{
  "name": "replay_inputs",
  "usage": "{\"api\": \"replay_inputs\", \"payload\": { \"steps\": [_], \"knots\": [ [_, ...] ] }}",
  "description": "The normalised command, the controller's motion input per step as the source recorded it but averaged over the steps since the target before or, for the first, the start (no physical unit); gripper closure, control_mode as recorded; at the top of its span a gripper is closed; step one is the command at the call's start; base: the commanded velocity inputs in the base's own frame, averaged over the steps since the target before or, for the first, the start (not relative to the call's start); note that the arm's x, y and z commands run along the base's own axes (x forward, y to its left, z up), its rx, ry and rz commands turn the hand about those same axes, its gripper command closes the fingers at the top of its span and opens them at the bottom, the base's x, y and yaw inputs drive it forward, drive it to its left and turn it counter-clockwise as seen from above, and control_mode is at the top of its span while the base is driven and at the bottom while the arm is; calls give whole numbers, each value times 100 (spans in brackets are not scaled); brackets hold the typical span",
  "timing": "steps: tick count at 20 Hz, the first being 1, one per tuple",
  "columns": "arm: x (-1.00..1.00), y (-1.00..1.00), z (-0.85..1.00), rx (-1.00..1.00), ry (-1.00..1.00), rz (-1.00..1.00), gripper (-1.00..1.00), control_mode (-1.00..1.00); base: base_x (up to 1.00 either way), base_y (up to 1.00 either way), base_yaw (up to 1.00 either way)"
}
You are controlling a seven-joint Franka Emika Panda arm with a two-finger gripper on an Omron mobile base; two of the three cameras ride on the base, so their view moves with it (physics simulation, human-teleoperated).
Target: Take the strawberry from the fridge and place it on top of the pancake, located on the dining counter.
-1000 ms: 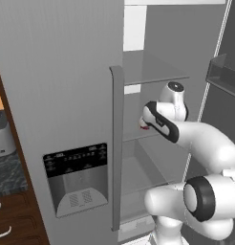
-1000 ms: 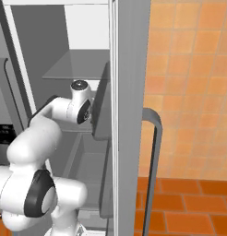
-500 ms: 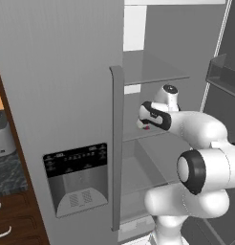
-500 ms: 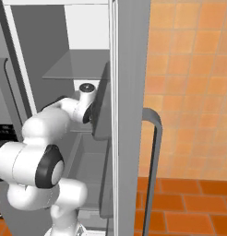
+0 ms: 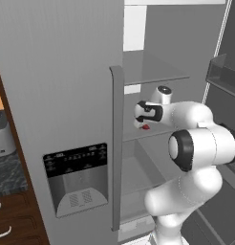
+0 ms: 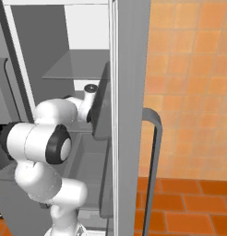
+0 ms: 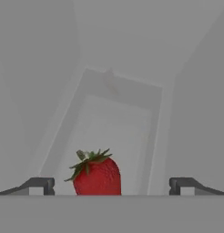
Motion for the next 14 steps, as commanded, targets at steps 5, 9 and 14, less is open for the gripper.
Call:
{"api": "replay_inputs", "payload": {
  "steps": [5,9,14],
  "knots": [
    [6,2,-19,-1,1,1,-100,-100,0,0,0],
    [-1,4,-15,0,0,2,-100,-100,0,0,0],
    [0,12,-27,0,2,4,-100,-100,0,0,0]
  ]
}}
